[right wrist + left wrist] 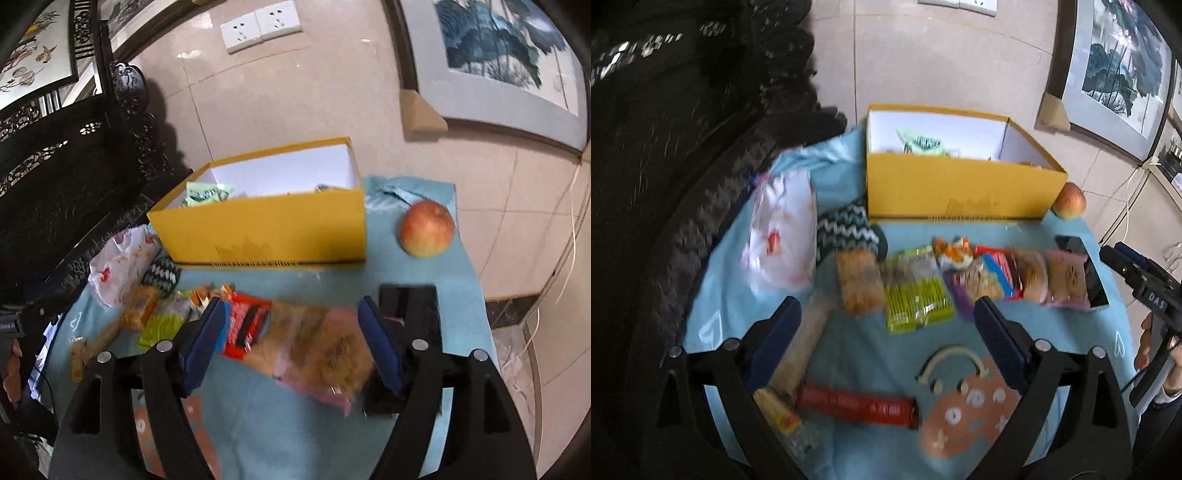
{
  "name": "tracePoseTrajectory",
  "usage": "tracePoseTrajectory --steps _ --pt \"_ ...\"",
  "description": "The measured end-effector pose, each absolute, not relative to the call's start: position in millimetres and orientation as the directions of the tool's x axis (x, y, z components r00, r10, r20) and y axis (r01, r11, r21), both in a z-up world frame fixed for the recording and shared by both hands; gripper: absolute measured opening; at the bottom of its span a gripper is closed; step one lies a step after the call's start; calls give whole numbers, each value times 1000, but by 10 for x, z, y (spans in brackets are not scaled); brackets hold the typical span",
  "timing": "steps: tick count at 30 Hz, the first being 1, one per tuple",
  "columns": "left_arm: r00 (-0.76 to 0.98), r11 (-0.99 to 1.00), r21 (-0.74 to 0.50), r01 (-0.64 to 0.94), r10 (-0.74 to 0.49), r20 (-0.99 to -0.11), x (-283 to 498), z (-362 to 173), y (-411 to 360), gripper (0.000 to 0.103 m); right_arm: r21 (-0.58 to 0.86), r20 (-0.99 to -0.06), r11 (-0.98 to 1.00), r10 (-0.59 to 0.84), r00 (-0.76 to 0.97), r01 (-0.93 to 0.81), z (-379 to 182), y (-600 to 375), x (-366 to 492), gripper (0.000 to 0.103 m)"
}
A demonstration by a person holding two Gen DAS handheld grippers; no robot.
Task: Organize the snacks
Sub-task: 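Move both grippers back from the box toward the snack pile, then grasp the pink cracker bag with the right gripper while the left gripper grasps the green-yellow snack bag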
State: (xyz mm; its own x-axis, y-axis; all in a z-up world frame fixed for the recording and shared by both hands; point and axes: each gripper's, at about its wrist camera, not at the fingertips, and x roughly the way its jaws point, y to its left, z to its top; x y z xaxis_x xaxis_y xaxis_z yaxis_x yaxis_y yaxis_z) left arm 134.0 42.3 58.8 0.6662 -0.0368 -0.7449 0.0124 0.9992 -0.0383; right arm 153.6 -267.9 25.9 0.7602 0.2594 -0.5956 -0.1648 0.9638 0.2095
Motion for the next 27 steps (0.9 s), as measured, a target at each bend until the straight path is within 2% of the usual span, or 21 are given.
tracePoseTrajectory --steps 7,12,18,19,20,21,23,27 --pt "639 996 -88 14 -77 -765 1257 314 380 96 128 -665 987 158 730 -97 -33 -2752 1512 75" --pt "645 997 -74 26 -73 -761 1266 214 296 96 75 -698 996 86 711 -47 -200 -2678 1653 75" --pt "635 997 -79 22 -75 -769 1341 63 285 96 -62 -717 998 -44 696 -1 -369 -2458 1857 75" --pt "632 996 -86 18 -78 -771 1352 38 299 96 -90 -721 996 -64 690 -1 -405 -2413 1896 73" --pt "627 995 -95 17 -84 -774 1367 5 321 96 -108 -729 994 -74 681 -7 -439 -2373 1932 66" --pt "624 995 -98 16 -86 -777 1380 -21 336 96 -114 -736 993 -67 674 -26 -473 -2323 1964 63" --pt "617 996 -93 8 -78 -783 1407 -67 363 96 -168 -739 985 -101 666 -37 -518 -2239 2010 61" --pt "609 995 -100 -2 -78 -789 1455 -115 398 96 -174 -761 982 -89 643 -70 -600 -2216 2089 57"
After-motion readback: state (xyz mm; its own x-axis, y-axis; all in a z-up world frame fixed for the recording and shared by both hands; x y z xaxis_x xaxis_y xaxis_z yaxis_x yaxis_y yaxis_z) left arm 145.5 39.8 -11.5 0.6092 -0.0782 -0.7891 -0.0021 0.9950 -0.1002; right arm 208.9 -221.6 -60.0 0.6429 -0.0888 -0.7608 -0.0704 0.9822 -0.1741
